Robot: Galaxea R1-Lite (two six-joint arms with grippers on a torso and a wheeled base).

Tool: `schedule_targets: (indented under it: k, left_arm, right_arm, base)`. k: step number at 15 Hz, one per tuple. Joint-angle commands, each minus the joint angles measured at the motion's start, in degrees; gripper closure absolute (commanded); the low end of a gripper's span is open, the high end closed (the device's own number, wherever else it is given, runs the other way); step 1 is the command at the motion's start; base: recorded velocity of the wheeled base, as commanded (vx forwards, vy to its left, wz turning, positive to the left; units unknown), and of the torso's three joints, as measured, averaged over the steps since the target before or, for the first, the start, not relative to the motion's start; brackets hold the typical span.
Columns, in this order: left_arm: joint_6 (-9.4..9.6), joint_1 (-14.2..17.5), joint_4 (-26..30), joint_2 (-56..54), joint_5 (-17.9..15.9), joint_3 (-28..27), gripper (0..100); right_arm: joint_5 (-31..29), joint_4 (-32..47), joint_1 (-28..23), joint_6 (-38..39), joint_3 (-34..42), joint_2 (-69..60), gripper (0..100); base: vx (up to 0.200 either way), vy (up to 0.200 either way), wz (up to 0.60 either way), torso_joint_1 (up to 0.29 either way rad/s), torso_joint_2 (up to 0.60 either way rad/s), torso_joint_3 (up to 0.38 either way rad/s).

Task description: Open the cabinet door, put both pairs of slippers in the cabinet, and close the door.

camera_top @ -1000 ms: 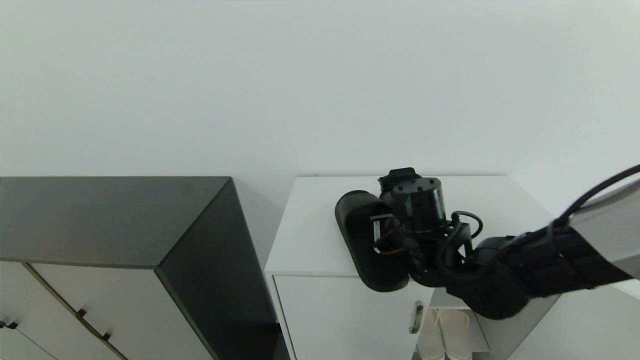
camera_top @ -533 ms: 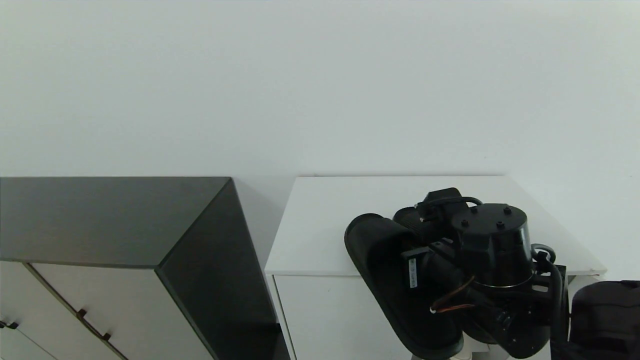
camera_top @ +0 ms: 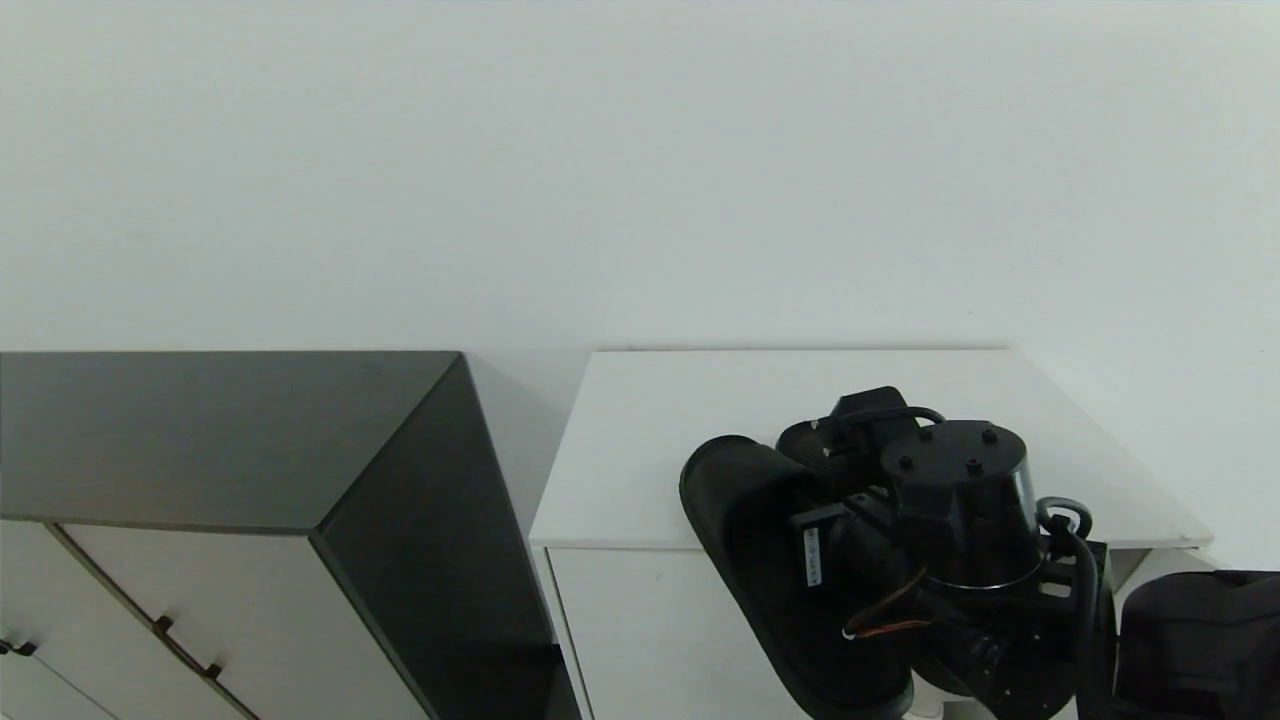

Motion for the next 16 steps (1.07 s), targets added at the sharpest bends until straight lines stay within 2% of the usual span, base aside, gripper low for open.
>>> schedule_targets:
  k: [1,8,16]
  left_arm:
    - [-0.01,0.0,0.0,0.1,0.0,0.0,100]
    - [-0.01,0.0,0.0,0.1,0.0,0.0,100]
    - [-0.10,0.0,0.0,0.1,0.0,0.0,100]
  right_arm:
    - [-0.1,0.0,0.1,0.1,0.0,0.7,100]
    - [-0.1,0.0,0.3,0.7,0.4,0.5,100]
    - [0.2,-0.1,0.3,2.1,0.4,0.7,100]
  base:
    - [-0.200,0.000,0.00,0.007,0.01,-0.007]
    - [-0.200,0.000,0.00,-0.003,0.00,0.003]
    - [0.000,0.000,0.00,0.000,0.00,0.000]
